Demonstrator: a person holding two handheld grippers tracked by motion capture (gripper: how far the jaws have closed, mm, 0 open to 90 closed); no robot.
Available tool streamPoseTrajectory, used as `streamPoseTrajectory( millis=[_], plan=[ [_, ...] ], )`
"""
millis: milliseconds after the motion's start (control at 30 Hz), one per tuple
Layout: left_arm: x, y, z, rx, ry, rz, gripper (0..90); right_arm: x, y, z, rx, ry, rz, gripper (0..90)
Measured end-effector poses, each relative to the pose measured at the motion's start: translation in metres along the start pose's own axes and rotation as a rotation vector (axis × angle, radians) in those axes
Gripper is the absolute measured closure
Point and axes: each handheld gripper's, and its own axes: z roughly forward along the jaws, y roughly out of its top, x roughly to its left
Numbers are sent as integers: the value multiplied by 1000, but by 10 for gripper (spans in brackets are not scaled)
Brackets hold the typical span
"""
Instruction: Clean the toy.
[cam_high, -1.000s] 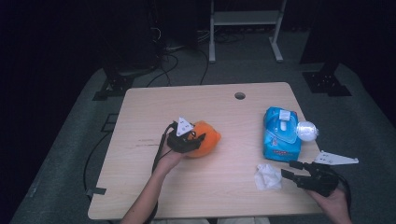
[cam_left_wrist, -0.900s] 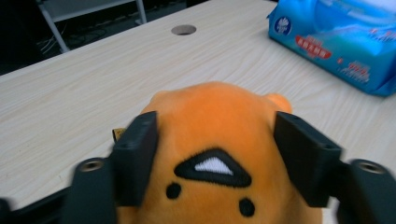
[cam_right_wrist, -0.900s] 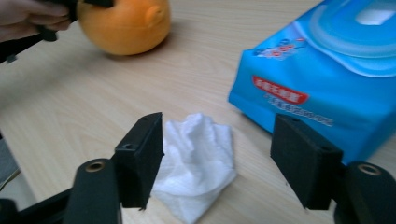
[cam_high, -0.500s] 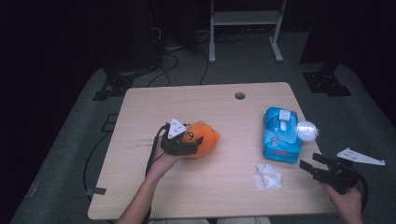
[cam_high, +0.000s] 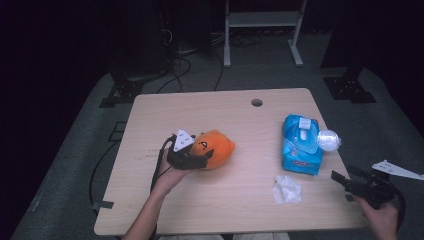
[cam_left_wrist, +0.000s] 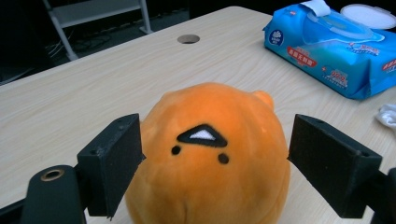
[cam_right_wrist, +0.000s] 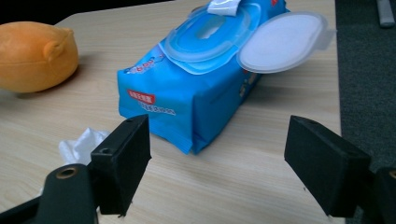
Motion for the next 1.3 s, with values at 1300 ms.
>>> streamPoseTrajectory(
  millis=[1300],
  plan=[
    [-8,-47,-49,9,-24,-83,133,-30,-12,-12,42,-126,33,184]
  ],
)
